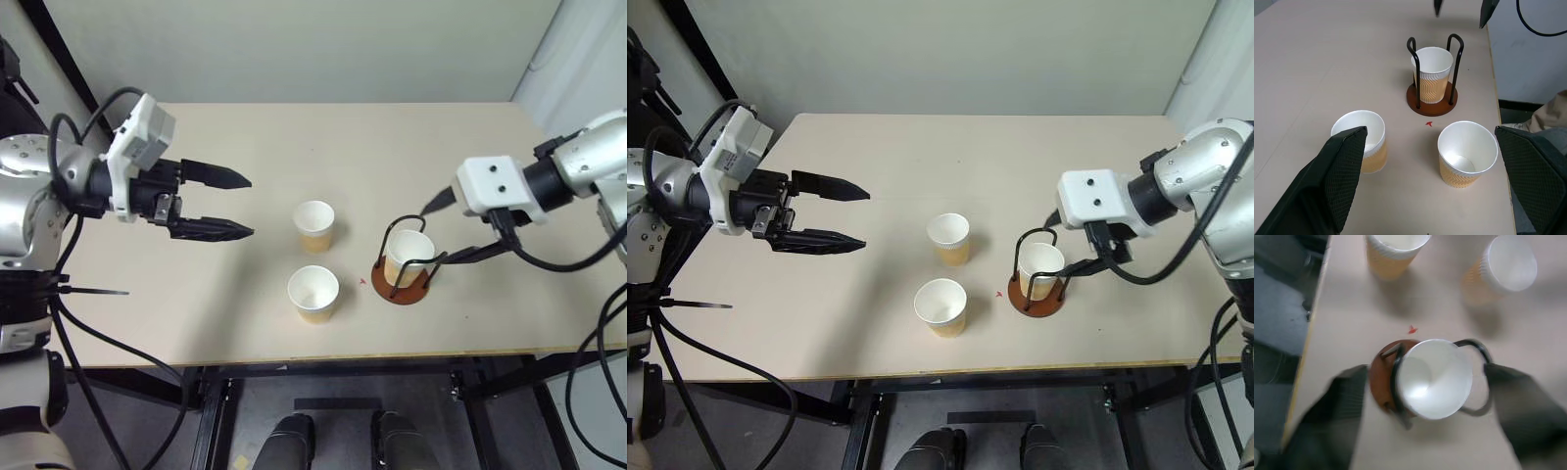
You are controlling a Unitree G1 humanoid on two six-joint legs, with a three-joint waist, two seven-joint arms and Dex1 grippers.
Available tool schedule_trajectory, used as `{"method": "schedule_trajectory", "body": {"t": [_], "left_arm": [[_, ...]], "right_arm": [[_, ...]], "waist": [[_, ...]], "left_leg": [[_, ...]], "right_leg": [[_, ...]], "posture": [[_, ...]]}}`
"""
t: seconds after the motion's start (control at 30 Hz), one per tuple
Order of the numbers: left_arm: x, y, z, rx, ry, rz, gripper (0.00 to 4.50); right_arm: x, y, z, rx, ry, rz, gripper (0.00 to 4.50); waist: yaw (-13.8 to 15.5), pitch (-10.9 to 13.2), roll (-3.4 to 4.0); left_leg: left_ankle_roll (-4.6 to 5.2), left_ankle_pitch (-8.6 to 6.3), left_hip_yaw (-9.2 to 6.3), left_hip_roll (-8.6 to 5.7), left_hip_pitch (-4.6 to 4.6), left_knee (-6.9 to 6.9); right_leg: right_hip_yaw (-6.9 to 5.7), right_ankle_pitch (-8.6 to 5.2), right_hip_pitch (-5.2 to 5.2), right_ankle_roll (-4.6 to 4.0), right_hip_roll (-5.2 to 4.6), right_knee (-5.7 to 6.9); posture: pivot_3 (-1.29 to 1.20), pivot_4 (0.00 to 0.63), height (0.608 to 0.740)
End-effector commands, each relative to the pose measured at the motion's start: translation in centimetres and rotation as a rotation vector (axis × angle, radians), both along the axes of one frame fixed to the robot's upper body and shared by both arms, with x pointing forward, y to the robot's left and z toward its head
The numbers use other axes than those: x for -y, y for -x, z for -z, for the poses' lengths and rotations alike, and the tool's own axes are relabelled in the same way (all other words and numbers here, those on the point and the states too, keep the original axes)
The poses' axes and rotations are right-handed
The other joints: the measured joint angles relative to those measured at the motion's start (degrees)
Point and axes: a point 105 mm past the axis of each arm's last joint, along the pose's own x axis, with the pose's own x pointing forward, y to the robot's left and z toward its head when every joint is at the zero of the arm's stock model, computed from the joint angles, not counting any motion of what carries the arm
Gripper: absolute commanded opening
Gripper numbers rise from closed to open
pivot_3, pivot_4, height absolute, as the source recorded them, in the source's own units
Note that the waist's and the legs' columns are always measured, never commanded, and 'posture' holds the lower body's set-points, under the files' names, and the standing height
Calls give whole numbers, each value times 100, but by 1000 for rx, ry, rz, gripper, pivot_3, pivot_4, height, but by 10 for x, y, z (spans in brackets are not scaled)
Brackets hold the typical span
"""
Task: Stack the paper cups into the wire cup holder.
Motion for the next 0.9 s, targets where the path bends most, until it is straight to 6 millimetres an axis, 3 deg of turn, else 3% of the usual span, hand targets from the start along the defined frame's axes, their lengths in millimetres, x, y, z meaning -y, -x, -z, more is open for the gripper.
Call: {"method": "schedule_trajectory", "body": {"t": [0.03,0.13,0.23,0.33,0.63,0.9], "left_arm": [[-5,-7,-10,90,-11,-60,4500],[-7,-13,-7,121,-42,-85,4500],[-4,-25,0,206,-128,-90,4500],[2,-39,5,306,-218,-78,4500],[14,-66,31,516,-499,101,4500],[31,-73,44,544,-539,219,4500]], "right_arm": [[-12,-7,-38,126,-128,21,4473],[-23,-6,-50,125,-200,10,4473],[-46,12,-71,31,-373,-56,4473],[-55,20,-73,-12,-424,-72,4473],[-54,26,-64,-18,-466,-21,4473],[-49,27,-60,-22,-475,24,4473]], "waist": [[-9,0,0],[-18,0,-1],[-13,0,0],[28,-1,-2],[35,-2,-4],[41,-2,-4]], "left_leg": [[0,0,0,0,0,4],[-1,2,0,1,0,8],[-1,2,0,-1,-1,11],[-1,2,-1,-4,-5,15],[9,-7,-1,-9,-20,32],[11,-7,-1,-6,-49,37]], "right_leg": [[0,0,-2,0,0,7],[0,0,-6,0,1,19],[0,0,-5,0,1,18],[1,-1,-5,-1,1,18],[2,2,-6,-7,-3,4],[-1,18,-32,21,-3,0]], "posture": [[0,150,740],[0,150,740],[0,150,740],[0,150,740],[0,150,740],[0,150,740]]}}
